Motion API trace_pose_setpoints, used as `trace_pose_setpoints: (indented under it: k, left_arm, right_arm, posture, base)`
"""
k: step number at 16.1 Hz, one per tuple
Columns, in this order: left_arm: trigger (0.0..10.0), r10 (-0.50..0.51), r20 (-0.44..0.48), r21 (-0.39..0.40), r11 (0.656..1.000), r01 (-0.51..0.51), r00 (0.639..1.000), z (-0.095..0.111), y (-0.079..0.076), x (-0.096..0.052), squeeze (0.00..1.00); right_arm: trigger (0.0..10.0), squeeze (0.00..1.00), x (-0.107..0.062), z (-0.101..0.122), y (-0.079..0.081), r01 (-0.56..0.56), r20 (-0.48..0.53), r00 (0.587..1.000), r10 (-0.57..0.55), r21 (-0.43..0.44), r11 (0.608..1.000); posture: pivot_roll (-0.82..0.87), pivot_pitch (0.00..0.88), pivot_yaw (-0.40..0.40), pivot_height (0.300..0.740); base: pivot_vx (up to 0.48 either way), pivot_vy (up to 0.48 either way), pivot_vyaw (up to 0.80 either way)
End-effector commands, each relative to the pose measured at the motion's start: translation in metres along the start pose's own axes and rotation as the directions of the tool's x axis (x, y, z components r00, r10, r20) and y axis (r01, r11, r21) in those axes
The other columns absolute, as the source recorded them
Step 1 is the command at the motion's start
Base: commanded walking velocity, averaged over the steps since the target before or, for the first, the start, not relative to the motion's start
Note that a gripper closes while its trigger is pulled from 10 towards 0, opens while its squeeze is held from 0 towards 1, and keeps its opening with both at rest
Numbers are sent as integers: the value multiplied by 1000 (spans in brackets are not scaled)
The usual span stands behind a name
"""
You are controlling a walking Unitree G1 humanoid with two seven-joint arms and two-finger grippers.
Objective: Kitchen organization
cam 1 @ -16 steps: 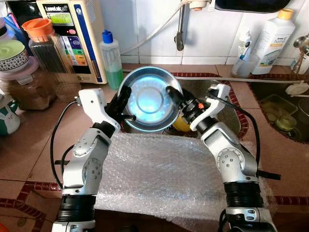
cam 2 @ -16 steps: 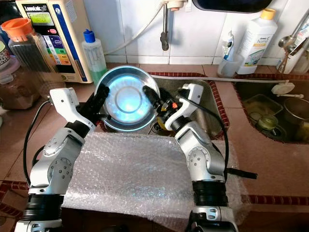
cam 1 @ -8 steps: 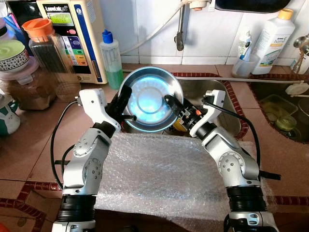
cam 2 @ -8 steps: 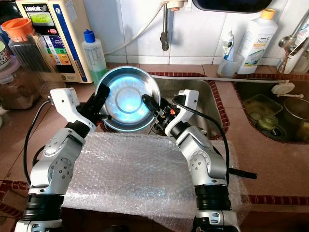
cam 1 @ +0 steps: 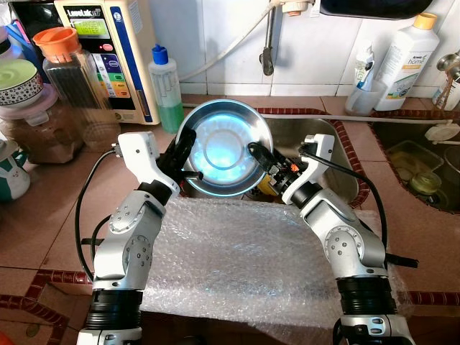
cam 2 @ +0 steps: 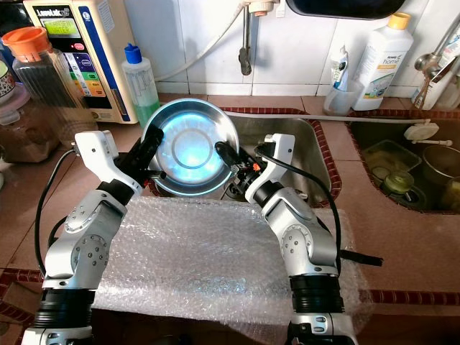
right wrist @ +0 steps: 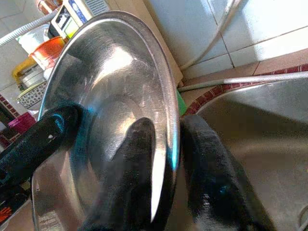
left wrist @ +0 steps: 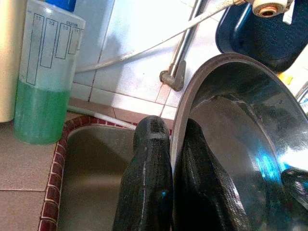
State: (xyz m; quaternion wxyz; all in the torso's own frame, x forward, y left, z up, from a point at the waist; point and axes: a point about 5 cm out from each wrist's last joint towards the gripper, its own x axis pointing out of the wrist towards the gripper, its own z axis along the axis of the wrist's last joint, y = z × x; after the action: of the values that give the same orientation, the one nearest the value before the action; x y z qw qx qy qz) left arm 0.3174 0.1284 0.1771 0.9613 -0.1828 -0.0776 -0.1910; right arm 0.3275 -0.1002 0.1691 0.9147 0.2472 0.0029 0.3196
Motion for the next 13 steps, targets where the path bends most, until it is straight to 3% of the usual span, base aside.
trace_pose_setpoints:
  k: [1,2,3,4,5,6,7,8,9,13]
  left_arm:
    - [0,-4,-13,14,1000,4,1000,0,1,0,0]
    - [706,-5,-15,17,1000,6,1000,-1,0,0,0]
    - [4863,-16,-24,32,999,16,1000,-1,-1,0,0]
    - [4863,-22,-27,41,999,23,999,-1,-1,0,0]
    - [7961,-37,-30,48,998,39,999,-2,-3,-1,0]
    - [10000,-50,-33,48,998,52,998,-2,-4,-1,0]
    - [10000,-61,-36,47,997,63,997,-3,-6,-1,0]
    - [10000,-68,-37,50,996,70,997,-3,-7,-1,176]
    - [10000,-81,-37,40,996,82,996,-4,-9,-2,1000]
    - [10000,-88,-31,23,996,89,996,-2,-9,-3,1000]
  right_arm:
    - [0,0,1,-1,1,0,-11,1000,0,-8,1000]
    - [0,0,1,-2,1,0,-12,1000,0,-8,1000]
    - [0,0,1,-3,1,0,-15,1000,0,-6,1000]
    - [0,0,1,-3,1,0,-16,1000,0,-6,1000]
    - [0,0,1,-4,1,0,-17,1000,0,-3,1000]
    - [0,0,1,-4,1,1,-18,1000,-1,-1,1000]
    - [0,0,1,-4,1,2,-18,1000,-2,0,1000]
    - [0,0,2,-4,1,3,-18,1000,-3,1,1000]
    - [0,0,2,-4,1,6,-16,1000,-6,8,1000]
    - [0,0,5,-1,-4,79,25,997,-79,-1,997]
  posture:
    - [103,48,82,740]
    - [103,48,82,740]
    - [103,48,82,740]
    - [103,48,82,740]
    - [107,43,82,740]
    - [107,43,82,740]
    - [107,43,82,740]
    - [107,43,82,740]
    - [111,42,80,740]
    - [114,41,82,740]
  base:
    - [0,0,0]
    - [0,0,0]
    - [0,0,0]
    - [0,0,0]
    - [0,0,0]
    - [0,0,0]
    - [0,0,0]
    - [0,0,0]
    - [0,0,0]
    - [0,0,0]
